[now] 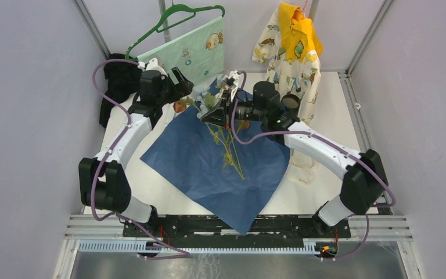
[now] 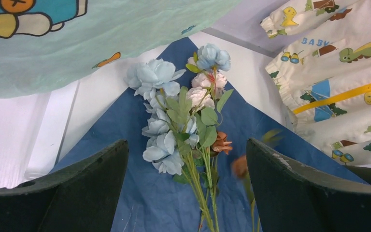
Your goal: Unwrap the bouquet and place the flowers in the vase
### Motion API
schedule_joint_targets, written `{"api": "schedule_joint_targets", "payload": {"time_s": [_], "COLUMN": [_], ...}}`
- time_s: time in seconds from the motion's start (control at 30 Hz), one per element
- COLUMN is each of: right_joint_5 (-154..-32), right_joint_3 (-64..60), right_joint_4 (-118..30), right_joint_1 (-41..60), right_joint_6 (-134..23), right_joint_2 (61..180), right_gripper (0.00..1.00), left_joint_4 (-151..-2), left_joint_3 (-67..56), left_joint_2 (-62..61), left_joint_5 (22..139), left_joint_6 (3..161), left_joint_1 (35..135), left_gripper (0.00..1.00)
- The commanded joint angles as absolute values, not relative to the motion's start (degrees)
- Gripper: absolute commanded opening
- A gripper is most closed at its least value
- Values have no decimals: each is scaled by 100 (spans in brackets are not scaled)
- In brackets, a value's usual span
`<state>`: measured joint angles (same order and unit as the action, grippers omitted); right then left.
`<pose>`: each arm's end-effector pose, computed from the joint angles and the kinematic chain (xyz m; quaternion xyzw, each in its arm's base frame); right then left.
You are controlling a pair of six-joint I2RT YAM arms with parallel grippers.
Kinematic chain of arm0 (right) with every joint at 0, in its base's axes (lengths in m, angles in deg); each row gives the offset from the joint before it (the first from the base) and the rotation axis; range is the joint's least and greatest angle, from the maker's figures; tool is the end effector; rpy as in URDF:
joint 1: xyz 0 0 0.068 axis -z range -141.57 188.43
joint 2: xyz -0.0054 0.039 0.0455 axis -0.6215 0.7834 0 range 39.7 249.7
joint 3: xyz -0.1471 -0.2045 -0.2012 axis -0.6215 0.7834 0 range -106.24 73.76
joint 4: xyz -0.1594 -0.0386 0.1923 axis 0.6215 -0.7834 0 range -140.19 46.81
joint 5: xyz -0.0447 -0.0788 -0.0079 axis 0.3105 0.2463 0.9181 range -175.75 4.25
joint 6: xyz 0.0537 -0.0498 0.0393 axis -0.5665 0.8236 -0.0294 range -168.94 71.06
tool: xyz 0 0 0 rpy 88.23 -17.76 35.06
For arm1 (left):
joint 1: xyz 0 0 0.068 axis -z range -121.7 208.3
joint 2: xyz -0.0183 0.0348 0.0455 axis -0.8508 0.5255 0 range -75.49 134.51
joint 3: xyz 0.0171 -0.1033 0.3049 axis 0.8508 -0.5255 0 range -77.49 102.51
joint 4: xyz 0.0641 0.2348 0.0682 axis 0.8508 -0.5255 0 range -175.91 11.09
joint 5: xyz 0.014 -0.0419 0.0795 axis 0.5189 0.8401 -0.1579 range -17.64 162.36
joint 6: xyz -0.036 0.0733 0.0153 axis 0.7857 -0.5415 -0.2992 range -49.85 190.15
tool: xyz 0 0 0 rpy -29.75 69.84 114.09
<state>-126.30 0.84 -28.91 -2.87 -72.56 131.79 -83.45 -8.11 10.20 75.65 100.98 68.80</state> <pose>0.2712 0.3011 0.3966 -0.3378 0.6468 0.5559 0.3983 0.3692 -0.0727 0.3668 -0.1292 0.8130 -0.2223 0.5225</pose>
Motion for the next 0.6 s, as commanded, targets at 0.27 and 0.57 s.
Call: {"api": "schedule_joint_targets", "payload": {"time_s": [0.27, 0.57], "right_joint_5": [-12029, -10995], "right_joint_3": [-102, 1170], "right_joint_4": [-3676, -5215], "right_joint_1": [-131, 67], "right_joint_6": [-6214, -6028], "right_joint_2": [11847, 11351], "right_gripper": [0, 0], "left_joint_4": [-7397, -7299], "left_joint_3": [-1090, -1008], "left_joint_2": [1733, 2149], "left_joint_5": [9092, 9331], "left_joint_6": [11137, 11284], "left_joint_1": [6817, 6814], "left_gripper": [92, 90]}}
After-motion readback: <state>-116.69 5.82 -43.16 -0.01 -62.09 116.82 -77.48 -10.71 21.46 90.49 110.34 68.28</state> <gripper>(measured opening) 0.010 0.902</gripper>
